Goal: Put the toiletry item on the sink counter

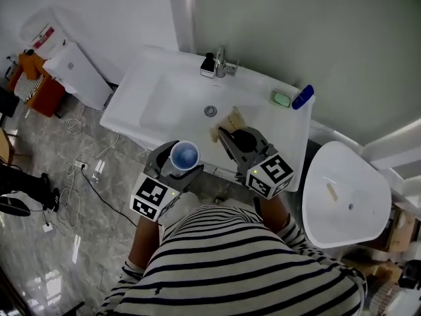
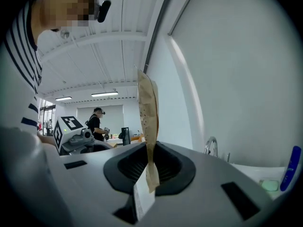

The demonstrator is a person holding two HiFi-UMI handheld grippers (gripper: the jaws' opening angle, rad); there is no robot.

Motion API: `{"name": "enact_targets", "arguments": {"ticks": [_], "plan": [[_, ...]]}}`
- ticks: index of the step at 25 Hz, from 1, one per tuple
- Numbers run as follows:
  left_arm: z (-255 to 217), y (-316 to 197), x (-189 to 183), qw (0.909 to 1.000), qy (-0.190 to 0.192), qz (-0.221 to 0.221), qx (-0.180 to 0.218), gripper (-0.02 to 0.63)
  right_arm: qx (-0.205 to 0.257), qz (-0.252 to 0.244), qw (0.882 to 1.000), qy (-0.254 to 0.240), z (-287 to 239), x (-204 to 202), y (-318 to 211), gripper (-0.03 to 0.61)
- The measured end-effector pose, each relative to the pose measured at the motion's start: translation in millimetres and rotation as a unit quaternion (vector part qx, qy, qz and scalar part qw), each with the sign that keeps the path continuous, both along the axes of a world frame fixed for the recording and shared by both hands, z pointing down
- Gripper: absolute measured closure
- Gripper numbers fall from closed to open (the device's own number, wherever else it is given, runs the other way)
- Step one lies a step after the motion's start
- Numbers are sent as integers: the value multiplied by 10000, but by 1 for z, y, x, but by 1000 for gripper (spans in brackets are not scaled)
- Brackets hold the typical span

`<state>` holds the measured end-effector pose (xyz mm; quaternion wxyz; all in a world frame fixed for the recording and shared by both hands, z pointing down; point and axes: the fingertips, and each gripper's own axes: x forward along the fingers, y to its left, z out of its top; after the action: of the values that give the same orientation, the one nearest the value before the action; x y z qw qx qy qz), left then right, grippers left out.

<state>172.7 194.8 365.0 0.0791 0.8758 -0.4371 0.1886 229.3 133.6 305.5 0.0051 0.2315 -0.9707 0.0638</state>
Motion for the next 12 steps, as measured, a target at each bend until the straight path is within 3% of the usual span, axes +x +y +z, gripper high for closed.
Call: {"name": "enact_targets", "arguments": {"ticks": [6, 12], "plan": [[5, -76, -31, 9981, -25, 620, 48, 242, 67, 504, 9987, -66, -2, -24, -51, 541], [2, -157, -75, 9885, -207, 1497, 40, 242, 38, 1336, 9909, -187, -9, -61, -123, 541]]}}
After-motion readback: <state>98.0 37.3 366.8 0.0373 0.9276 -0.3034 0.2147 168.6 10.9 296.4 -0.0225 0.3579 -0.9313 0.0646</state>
